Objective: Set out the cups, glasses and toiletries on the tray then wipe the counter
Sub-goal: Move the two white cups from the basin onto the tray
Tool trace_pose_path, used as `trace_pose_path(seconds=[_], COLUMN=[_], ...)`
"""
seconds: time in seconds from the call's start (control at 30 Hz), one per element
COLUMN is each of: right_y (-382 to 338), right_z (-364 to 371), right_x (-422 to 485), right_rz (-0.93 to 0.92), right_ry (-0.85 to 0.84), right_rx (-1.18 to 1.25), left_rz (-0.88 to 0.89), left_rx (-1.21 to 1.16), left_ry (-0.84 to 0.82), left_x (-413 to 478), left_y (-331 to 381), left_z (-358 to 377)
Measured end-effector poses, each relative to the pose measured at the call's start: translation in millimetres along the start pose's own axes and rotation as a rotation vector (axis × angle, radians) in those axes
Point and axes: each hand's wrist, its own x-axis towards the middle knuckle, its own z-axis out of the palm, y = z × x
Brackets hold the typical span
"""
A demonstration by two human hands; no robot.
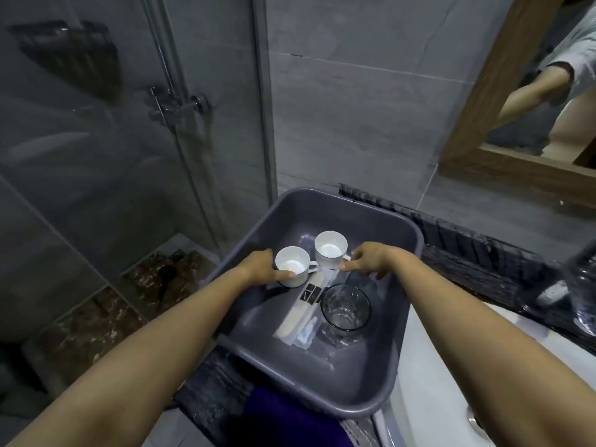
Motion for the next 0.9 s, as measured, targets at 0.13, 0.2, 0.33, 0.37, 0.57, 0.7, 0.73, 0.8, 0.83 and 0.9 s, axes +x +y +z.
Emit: trace_pose_path(seconds=[0.13, 0.2, 0.33, 0.37, 0.57, 0.7, 0.73, 0.8, 0.83, 0.9], right_y=[3, 5, 8, 8, 9, 9, 9, 9, 9, 9], right_z=[7, 13, 21, 23, 23, 24, 24, 23, 22, 19], right_x=[12, 22, 39, 43, 55, 57, 57, 56, 56, 52], right_rz=[0.027, 0.024, 0.009, 0.006, -0.025, -0.024, -0.021, -0.017, -0.012, -0.007], right_ry=[0.087, 0.135, 0.19, 0.204, 0.273, 0.267, 0.271, 0.294, 0.312, 0.349], right_rx=[-0.026, 0.021, 0.197, 0.224, 0.266, 0.299, 0.304, 0.317, 0.323, 0.332], left_rz=[-0.014, 0.017, 0.068, 0.074, 0.126, 0.148, 0.153, 0.167, 0.166, 0.161], left_rx=[-0.223, -0.267, -0.296, -0.312, -0.328, -0.306, -0.319, -0.34, -0.346, -0.35], left_ry=[0.055, 0.071, 0.087, 0.079, 0.016, 0.044, 0.07, 0.111, 0.117, 0.111], left_x=[10, 14, 26, 29, 38, 37, 37, 38, 39, 40], left_y=[-1, 0, -6, -6, -8, -4, -3, -3, -3, -4], left_z=[9, 15, 25, 26, 32, 40, 41, 42, 42, 40])
